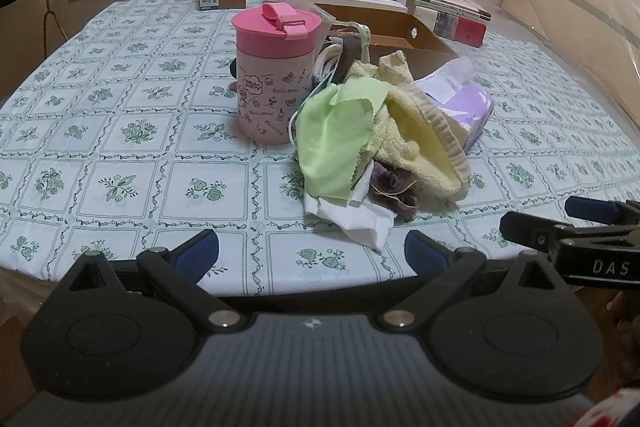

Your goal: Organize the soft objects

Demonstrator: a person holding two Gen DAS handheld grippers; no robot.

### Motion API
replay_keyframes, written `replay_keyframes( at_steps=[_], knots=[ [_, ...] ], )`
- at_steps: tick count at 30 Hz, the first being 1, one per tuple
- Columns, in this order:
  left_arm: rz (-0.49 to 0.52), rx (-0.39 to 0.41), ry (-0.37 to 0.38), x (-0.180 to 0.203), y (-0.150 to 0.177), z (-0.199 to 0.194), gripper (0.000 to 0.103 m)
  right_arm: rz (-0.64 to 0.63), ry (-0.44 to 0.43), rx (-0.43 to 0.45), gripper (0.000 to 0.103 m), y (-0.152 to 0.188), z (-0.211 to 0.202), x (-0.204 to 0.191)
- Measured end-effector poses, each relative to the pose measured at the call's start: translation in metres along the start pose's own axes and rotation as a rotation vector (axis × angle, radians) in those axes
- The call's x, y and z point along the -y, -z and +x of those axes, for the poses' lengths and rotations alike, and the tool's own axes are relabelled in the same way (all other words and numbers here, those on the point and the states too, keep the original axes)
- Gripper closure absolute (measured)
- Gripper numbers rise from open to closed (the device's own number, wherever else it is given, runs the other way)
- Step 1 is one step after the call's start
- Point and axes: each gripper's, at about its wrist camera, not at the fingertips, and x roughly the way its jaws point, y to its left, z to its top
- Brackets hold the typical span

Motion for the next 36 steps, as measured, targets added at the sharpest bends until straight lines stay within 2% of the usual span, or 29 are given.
replay_keyframes(
  at_steps=[15, 17, 20, 23, 29, 33, 36],
  knots=[
    [-0.020, 0.008, 0.026, -0.030, -0.032, 0.033, 0.005, -0.135, -0.044, 0.024, 0.002, -0.023, 0.046, -0.013],
    [-0.016, 0.011, 0.028, -0.033, -0.037, 0.040, 0.005, -0.153, -0.053, 0.022, 0.010, -0.028, 0.057, -0.015],
    [-0.011, 0.015, 0.045, -0.036, -0.043, 0.050, 0.005, -0.169, -0.072, 0.011, 0.015, -0.034, 0.074, -0.017],
    [0.011, 0.023, 0.079, -0.035, -0.049, 0.060, 0.009, -0.191, -0.081, 0.007, 0.019, -0.039, 0.087, -0.020],
    [0.079, 0.045, 0.147, -0.023, -0.063, 0.078, 0.017, -0.201, -0.057, 0.005, 0.020, -0.042, 0.099, -0.016],
    [0.131, 0.031, 0.197, -0.011, -0.070, 0.093, 0.029, -0.184, -0.044, -0.004, 0.020, -0.040, 0.101, -0.007],
    [0.168, 0.006, 0.193, -0.004, -0.073, 0.105, 0.037, -0.172, -0.040, -0.008, 0.020, -0.038, 0.100, -0.002]
  ],
)
